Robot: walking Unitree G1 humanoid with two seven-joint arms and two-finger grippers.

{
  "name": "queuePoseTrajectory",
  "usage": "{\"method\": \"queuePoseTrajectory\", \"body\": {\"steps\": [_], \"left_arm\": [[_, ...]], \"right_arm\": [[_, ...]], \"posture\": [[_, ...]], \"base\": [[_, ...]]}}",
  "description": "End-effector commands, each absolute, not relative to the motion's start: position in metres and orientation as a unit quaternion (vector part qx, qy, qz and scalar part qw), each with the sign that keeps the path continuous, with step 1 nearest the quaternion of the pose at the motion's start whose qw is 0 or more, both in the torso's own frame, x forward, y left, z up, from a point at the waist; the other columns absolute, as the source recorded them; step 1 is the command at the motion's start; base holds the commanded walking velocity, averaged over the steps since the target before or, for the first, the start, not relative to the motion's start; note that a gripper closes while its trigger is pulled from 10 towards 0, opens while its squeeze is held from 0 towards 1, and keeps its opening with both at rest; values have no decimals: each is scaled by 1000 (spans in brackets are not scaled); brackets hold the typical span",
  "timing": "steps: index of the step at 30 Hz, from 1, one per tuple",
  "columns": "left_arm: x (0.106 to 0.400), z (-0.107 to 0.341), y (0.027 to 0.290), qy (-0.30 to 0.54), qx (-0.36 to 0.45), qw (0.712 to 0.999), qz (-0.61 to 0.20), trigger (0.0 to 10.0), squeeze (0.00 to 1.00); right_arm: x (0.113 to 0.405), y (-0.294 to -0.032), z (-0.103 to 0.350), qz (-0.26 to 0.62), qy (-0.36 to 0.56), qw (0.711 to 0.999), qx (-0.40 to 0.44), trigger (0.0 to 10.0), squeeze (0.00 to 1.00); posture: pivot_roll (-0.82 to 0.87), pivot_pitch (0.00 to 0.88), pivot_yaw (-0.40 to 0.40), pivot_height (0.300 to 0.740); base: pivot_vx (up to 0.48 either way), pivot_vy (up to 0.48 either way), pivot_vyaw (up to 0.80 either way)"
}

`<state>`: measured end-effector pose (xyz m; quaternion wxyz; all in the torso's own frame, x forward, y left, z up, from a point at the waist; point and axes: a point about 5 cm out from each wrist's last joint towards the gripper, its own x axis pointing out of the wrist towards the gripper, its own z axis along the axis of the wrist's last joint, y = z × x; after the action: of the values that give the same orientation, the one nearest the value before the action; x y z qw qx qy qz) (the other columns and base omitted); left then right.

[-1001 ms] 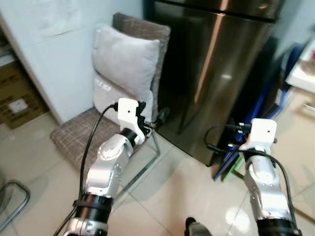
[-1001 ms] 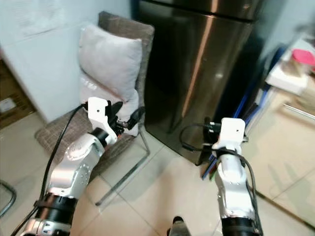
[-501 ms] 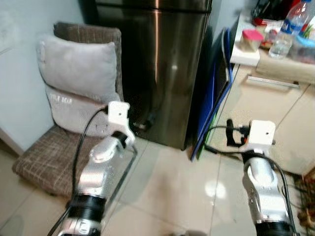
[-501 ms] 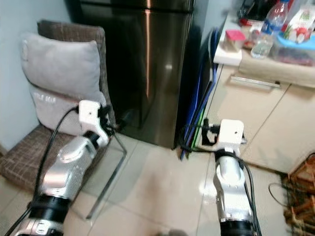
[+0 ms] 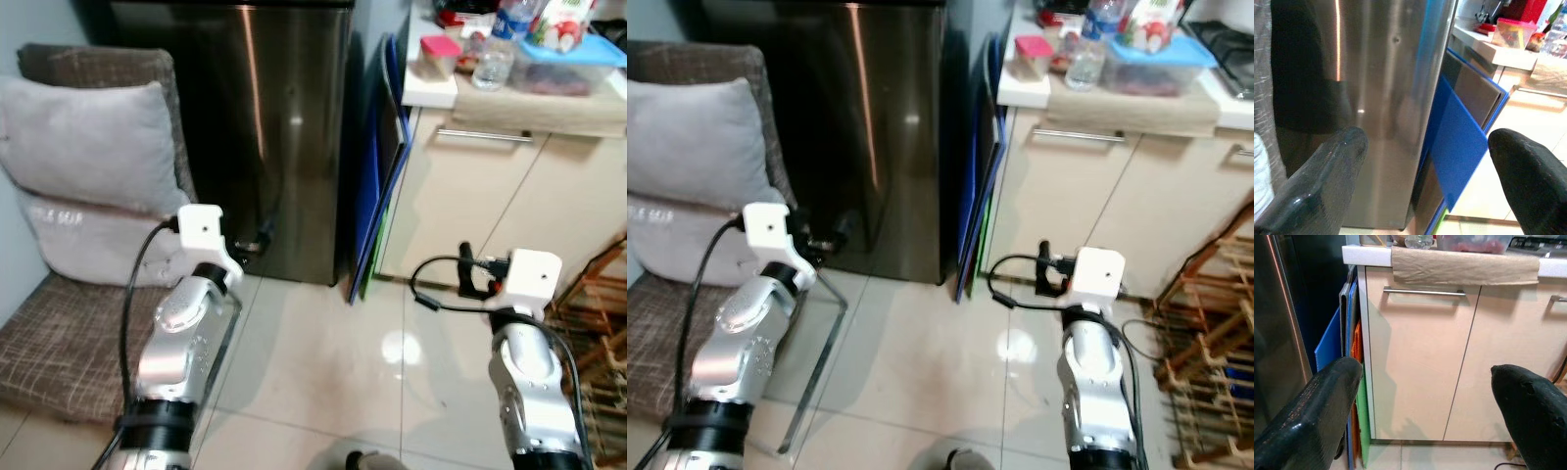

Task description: Restocking fridge

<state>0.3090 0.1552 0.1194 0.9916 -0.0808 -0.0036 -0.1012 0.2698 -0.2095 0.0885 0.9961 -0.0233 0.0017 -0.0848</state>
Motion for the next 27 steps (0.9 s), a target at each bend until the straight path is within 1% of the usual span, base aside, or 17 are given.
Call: {"method": "queuePoseTrajectory", "body": {"steps": [1, 5, 10, 13, 20, 24, 27], "left_arm": [[310, 122, 152, -10, -83, 990, -110, 10000, 0], [311, 122, 145, -10, -76, 989, -126, 10000, 0], [312, 123, 128, -12, -101, 979, -176, 10000, 0], [313, 123, 125, -12, -98, 979, -178, 10000, 0], [312, 124, 101, -12, -97, 966, -241, 10000, 0], [313, 124, 100, -9, -98, 966, -239, 10000, 0], [312, 111, 116, 18, -94, 975, -201, 10000, 0]], "right_arm": [[271, -204, 92, -70, -9, 997, -26, 10000, 1000], [271, -206, 91, -79, -7, 997, -24, 10000, 1000], [275, -206, 97, -81, -17, 996, -27, 10000, 1000], [276, -206, 100, -79, -24, 996, -33, 10000, 1000], [277, -206, 103, -78, -27, 996, -42, 10000, 1000], [278, -206, 104, -80, -29, 996, -42, 10000, 1000], [273, -211, 105, -97, -30, 994, -33, 10000, 1000]], "posture": [[-147, 0, 48, 740], [-152, 0, 52, 740], [-174, 0, 66, 740], [-179, 0, 68, 740], [-192, 0, 68, 740], [-192, 0, 68, 740], [-201, 0, 73, 740]], "base": [[0, 0, -781], [0, 0, -781], [304, -367, -781], [331, -344, -781], [331, -344, -781], [325, -350, -781], [0, 0, -781]]}}
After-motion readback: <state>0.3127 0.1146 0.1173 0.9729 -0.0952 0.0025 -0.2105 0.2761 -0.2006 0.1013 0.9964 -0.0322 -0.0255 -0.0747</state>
